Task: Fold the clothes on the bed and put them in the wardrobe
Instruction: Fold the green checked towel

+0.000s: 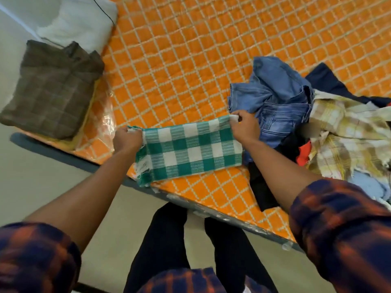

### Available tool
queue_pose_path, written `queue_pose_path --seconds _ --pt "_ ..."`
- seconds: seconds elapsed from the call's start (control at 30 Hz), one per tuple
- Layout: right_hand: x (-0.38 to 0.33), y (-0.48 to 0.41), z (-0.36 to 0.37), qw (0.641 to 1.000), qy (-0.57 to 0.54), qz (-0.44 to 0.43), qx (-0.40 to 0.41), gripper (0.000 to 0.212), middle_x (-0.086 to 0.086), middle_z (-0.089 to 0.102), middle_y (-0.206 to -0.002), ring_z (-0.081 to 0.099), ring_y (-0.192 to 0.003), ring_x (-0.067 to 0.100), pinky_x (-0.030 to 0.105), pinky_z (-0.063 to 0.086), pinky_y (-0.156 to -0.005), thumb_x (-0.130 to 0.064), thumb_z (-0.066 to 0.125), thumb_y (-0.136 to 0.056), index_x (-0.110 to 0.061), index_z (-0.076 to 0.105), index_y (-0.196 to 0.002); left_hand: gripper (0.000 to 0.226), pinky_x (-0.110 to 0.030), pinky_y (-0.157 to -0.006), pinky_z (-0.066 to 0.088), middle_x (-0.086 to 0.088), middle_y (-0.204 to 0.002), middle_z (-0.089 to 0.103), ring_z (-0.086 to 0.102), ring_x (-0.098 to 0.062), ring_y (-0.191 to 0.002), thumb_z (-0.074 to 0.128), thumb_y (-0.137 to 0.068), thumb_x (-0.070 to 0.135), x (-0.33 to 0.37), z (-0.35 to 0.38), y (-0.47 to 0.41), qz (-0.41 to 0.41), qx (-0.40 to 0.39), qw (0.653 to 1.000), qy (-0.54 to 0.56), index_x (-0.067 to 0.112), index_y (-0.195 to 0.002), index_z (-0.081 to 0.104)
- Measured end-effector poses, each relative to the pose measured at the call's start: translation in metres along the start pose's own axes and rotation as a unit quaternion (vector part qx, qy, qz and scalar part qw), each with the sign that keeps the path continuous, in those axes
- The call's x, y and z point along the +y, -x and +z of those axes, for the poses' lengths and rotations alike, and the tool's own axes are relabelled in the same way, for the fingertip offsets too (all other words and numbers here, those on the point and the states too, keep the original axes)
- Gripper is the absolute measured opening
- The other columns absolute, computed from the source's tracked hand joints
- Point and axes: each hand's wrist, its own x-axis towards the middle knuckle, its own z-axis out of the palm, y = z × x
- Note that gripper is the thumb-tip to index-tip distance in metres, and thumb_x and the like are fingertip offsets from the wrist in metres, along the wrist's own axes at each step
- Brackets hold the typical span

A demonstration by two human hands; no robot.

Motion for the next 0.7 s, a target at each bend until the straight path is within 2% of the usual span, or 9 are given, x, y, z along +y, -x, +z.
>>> queue_pose_path --seconds 0.07,0.13,0.23,0.3,0.37,0.43,0.5,0.6,0.7 --pt "0.003 -0.009 0.019 1.000 -0.009 0.015 0.018 0.029 0.007 0.069 -0.122 0.062 -0.110 0.030 0.037 0.048 -0.082 -0.023 0.060 -0.099 -0.021 0.064 -0.127 0.042 -0.045 -0.088 0.050 -0.009 -0.118 0.065 0.061 -0.032 -0.101 0.060 -0.094 0.044 -0.009 0.017 -0.017 -0.016 0.026 0.998 -0.056 0.015 -0.125 0.057" --pt "0.008 -0.008 0.037 0.999 0.028 0.002 0.046 0.040 0.006 0.060 -0.136 0.051 -0.126 0.031 0.042 0.045 -0.097 -0.027 0.058 -0.099 -0.021 0.055 -0.139 0.045 -0.054 -0.105 0.039 -0.010 -0.135 0.052 0.048 -0.035 -0.125 0.058 -0.095 0.044 -0.010 0.031 -0.018 0.010 0.102 0.987 -0.121 0.018 -0.129 0.048" --pt "0.016 0.020 0.060 0.979 0.137 -0.115 0.103 0.054 0.006 0.041 -0.156 0.036 -0.142 0.031 0.050 0.030 -0.114 -0.042 0.054 -0.099 -0.025 0.044 -0.149 0.057 -0.054 -0.113 0.023 -0.010 -0.154 0.034 0.027 -0.033 -0.145 0.053 -0.097 0.044 -0.014 0.042 0.003 0.212 0.136 0.954 -0.165 0.017 -0.144 0.038" --pt "0.014 0.045 0.076 0.962 0.168 -0.191 0.098 0.057 0.007 0.032 -0.163 0.029 -0.149 0.030 0.054 0.020 -0.119 -0.048 0.052 -0.099 -0.027 0.044 -0.152 0.063 -0.055 -0.119 0.012 -0.011 -0.164 0.021 0.013 -0.032 -0.153 0.051 -0.099 0.046 -0.023 0.054 0.015 0.364 0.072 0.904 -0.214 0.020 -0.154 0.032" --pt "0.011 0.066 0.093 0.954 0.189 -0.225 0.054 0.061 0.005 0.021 -0.168 0.018 -0.155 0.028 0.058 0.010 -0.122 -0.053 0.049 -0.100 -0.032 0.038 -0.155 0.068 -0.059 -0.121 0.005 -0.010 -0.169 0.009 0.004 -0.032 -0.155 0.047 -0.100 0.050 -0.032 0.071 0.030 0.458 0.008 0.841 -0.289 0.024 -0.159 0.024" --pt "0.011 0.073 0.105 0.956 0.205 -0.207 0.022 0.062 0.002 0.010 -0.171 0.006 -0.157 0.026 0.060 0.002 -0.123 -0.058 0.042 -0.102 -0.036 0.030 -0.159 0.070 -0.067 -0.119 0.007 -0.010 -0.169 0.007 0.005 -0.033 -0.155 0.044 -0.100 0.052 -0.042 0.090 0.045 0.520 -0.029 0.781 -0.344 0.025 -0.161 0.021" --pt "0.018 0.064 0.111 0.966 0.217 -0.139 0.021 0.064 0.003 0.008 -0.171 0.004 -0.158 0.027 0.062 0.002 -0.122 -0.062 0.038 -0.101 -0.038 0.026 -0.159 0.071 -0.073 -0.114 0.008 -0.009 -0.169 0.008 0.005 -0.033 -0.155 0.043 -0.100 0.056 -0.052 0.104 0.044 0.538 -0.050 0.755 -0.371 0.027 -0.160 0.021" --pt "0.037 0.038 0.102 0.979 0.201 -0.002 0.040 0.074 0.006 0.013 -0.170 0.013 -0.155 0.031 0.064 0.014 -0.120 -0.074 0.035 -0.096 -0.038 0.024 -0.159 0.078 -0.076 -0.112 0.000 -0.005 -0.170 0.002 -0.002 -0.034 -0.155 0.034 -0.095 0.069 -0.058 0.111 0.024 0.491 -0.056 0.767 -0.410 0.031 -0.161 0.014" --pt "0.045 0.020 0.085 0.989 0.145 0.032 0.023 0.084 0.006 0.028 -0.162 0.031 -0.144 0.033 0.058 0.034 -0.110 -0.083 0.044 -0.087 -0.041 0.024 -0.157 0.080 -0.078 -0.110 -0.001 -0.004 -0.170 -0.004 -0.008 -0.035 -0.155 0.029 -0.093 0.073 -0.057 0.115 0.021 0.473 -0.069 0.769 -0.425 0.034 -0.161 0.010"
